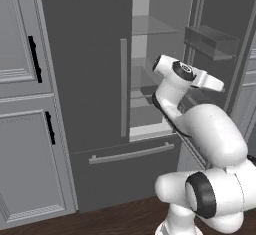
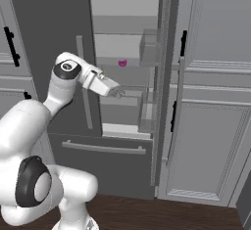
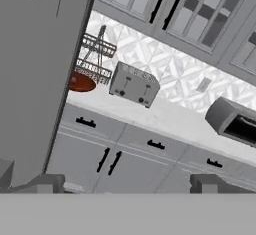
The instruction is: Grab a lemon wedge from the fridge and one ice cube from the ice bowl, and put them in the glass of lemonade.
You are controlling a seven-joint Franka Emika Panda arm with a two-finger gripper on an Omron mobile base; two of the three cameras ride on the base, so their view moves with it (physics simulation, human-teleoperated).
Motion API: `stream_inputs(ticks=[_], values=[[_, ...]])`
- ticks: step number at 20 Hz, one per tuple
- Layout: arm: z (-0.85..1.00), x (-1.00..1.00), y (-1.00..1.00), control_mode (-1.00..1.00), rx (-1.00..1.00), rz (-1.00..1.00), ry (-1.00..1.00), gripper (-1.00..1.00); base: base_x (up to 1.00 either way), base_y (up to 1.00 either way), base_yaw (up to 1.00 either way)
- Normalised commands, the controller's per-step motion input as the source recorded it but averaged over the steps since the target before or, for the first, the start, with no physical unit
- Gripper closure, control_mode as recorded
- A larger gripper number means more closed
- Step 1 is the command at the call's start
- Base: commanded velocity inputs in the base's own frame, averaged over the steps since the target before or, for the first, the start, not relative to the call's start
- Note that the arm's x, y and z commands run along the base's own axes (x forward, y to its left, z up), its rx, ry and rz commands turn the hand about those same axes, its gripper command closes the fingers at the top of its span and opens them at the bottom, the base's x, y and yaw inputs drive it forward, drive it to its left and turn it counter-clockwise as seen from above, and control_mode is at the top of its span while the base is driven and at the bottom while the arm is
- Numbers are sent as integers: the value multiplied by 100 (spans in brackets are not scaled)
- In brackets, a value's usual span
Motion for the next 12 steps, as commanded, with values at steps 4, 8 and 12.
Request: stream_inputs(ticks=[4, 8, 12], values=[[2, -22, 85, -100, 21, 31, -9, -100, 0, 0, 0], [0, 1, 69, -100, 36, 67, 3, -100, 0, 0, 0], [0, 0, 48, -100, 35, 82, 6, -100, 0, 0, 0]])
